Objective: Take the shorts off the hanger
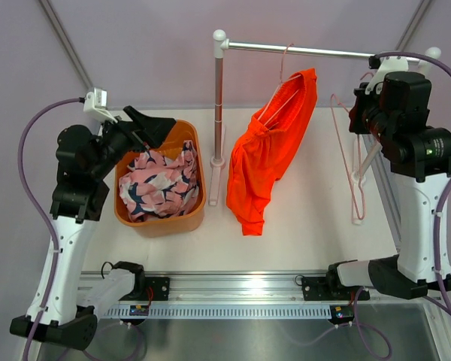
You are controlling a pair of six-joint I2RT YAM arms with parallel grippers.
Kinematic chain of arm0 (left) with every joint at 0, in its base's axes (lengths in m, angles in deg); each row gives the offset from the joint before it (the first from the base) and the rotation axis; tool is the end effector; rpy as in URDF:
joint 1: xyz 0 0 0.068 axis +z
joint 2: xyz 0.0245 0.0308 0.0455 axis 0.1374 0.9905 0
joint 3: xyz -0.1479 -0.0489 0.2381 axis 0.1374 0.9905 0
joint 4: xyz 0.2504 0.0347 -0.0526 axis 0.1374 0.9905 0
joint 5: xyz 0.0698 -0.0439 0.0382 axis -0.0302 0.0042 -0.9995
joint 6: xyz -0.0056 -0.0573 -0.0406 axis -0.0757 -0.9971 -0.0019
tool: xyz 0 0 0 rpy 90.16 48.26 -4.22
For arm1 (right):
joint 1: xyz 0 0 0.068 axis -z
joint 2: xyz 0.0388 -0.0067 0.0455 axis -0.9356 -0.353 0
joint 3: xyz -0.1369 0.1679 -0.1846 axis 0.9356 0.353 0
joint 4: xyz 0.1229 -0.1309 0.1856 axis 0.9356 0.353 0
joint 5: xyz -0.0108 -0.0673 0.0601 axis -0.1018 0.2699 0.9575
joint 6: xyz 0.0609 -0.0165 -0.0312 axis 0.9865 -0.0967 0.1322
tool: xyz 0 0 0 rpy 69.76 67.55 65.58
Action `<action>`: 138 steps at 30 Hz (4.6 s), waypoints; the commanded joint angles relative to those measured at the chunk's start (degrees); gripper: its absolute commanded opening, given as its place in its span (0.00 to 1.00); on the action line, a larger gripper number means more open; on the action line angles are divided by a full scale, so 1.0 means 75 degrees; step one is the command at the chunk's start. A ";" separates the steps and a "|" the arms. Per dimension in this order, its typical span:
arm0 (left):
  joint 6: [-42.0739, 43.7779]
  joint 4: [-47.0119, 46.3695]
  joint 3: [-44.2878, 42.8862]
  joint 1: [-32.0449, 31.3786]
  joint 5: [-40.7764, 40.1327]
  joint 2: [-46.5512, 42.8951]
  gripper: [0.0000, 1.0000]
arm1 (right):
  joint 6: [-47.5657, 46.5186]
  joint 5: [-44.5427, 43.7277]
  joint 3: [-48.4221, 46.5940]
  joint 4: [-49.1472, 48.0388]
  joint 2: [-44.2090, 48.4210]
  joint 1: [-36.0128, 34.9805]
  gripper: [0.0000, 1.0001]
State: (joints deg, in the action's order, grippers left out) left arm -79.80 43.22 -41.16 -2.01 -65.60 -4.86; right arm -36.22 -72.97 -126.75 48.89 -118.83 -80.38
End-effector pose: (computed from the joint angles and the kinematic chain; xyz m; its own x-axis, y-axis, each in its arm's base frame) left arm 0.1887 -0.0538 0.4797 -0.2882 -0.5115 -0.8095 0.4226 0.6906 -0.5869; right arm 0.2131 0.0312 0.5356 -0.4024 -0.0793 -0.9120 -0.0297 0.9968 -0.0736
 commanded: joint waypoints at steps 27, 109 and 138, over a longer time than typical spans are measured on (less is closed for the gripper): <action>0.0776 -0.0269 0.1378 -0.0178 0.0081 -0.0604 0.99 | 0.0203 0.0112 -0.3016 -0.0602 -0.2792 0.0946 0.00; 0.1162 -0.0234 0.2035 -0.0202 0.0010 -0.0593 0.99 | 0.1515 -0.5514 -0.2430 -0.3216 -0.3835 -0.3648 0.82; 0.1209 -0.0105 0.2046 -0.0296 -0.0119 -0.0546 0.98 | 0.1961 -0.4541 -0.1152 -0.3532 -0.3577 -0.2945 0.35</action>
State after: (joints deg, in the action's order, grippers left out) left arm -71.75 43.63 -26.04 -4.00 -65.93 -8.47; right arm -22.69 -108.03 -136.21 24.02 -146.85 -102.91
